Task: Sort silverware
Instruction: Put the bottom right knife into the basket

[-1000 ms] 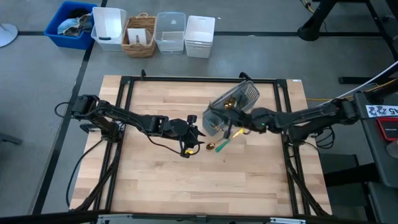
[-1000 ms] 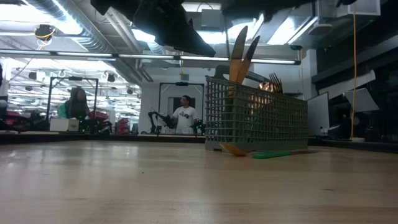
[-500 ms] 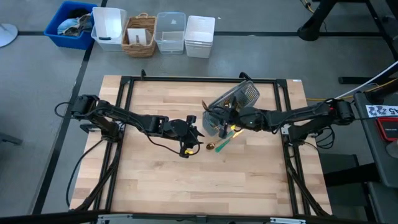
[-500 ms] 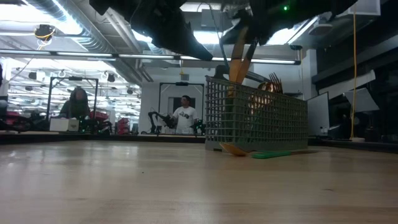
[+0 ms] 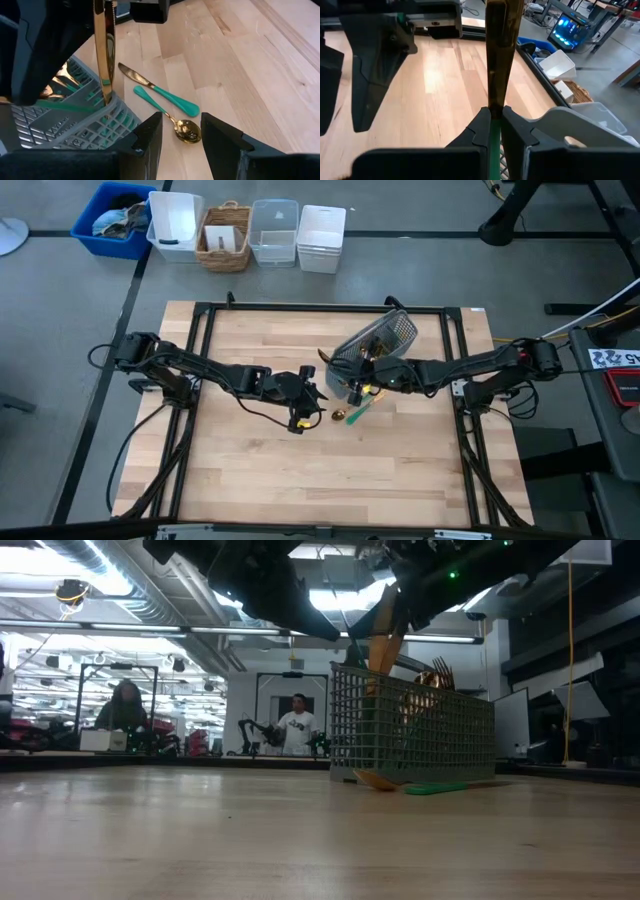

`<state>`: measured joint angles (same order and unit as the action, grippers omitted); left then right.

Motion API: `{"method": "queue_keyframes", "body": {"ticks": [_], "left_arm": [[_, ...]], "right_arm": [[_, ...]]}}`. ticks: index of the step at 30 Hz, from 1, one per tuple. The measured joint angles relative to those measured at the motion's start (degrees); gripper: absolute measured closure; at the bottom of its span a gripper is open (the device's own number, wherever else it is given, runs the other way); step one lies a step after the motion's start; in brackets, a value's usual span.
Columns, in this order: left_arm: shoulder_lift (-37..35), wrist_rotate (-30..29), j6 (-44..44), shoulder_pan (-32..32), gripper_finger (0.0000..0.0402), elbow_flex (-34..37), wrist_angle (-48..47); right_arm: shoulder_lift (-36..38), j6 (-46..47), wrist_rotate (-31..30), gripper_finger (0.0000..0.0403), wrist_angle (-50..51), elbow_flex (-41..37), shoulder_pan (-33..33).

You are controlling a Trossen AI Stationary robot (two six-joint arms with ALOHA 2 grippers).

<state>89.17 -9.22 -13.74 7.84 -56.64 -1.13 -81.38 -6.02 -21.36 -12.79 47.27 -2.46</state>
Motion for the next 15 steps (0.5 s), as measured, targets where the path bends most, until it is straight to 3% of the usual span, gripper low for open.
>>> {"method": "queue_keyframes", "body": {"ticks": [15], "left_arm": [[0.0, 0.0, 0.0, 0.0, 0.0276, 0.0, 0.0]], "right_arm": [[0.0, -0.2, -1.2, 0.0363, 1.1, 0.0, 0.0]]}}
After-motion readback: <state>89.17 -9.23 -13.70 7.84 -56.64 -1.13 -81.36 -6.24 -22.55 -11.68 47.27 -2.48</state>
